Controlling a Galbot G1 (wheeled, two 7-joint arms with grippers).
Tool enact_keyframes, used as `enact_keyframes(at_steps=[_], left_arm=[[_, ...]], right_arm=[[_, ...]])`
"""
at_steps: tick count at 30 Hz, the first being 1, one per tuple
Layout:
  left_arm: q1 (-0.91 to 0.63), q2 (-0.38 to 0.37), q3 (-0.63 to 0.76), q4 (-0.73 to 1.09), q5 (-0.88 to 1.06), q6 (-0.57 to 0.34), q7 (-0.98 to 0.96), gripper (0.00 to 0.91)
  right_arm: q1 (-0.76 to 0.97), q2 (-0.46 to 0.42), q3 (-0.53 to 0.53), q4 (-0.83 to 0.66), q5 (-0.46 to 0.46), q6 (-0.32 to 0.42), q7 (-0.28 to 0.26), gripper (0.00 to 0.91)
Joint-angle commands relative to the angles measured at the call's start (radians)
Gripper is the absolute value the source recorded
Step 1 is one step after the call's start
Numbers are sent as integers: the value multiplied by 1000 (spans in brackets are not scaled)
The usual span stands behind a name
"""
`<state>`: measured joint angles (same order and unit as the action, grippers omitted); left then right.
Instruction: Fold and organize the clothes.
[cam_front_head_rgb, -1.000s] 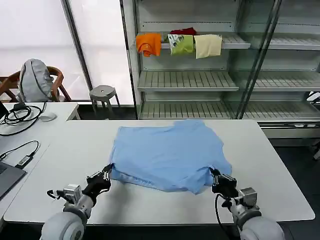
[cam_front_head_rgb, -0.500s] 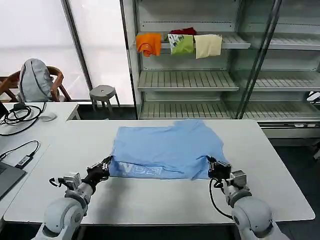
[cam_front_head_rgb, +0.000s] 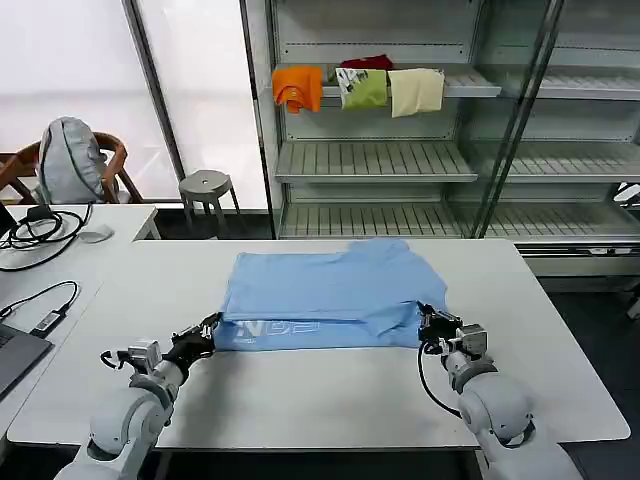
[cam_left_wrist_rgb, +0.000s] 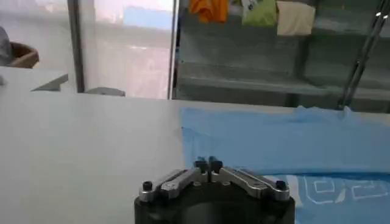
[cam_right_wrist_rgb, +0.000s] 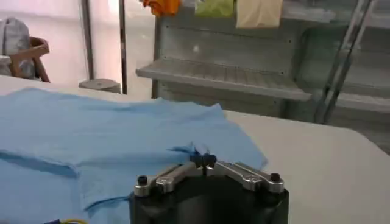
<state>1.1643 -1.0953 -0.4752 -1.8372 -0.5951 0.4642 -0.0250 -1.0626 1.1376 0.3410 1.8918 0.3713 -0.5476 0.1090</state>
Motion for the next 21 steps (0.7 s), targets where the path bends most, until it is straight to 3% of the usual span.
enact_keyframes(at_steps=[1,17,18,19,21], left_arm=[[-21,10,15,42,0,-10,7,20],[-42,29,45,59,16,-22,26,20],[-43,30,44,61,17,-22,26,282],[-44,31,44,62,20,-22,28,907],[-45,32,44,65,39,-18,29,907]], right_arm=[[20,0,-4,-25,5,2,1,0],[45,-4,-12,-51,-12,3,-37,0],[49,-4,-14,-54,-16,3,-42,141],[57,-5,-16,-58,-18,3,-45,907],[70,-6,-22,-63,-39,-12,-55,907]])
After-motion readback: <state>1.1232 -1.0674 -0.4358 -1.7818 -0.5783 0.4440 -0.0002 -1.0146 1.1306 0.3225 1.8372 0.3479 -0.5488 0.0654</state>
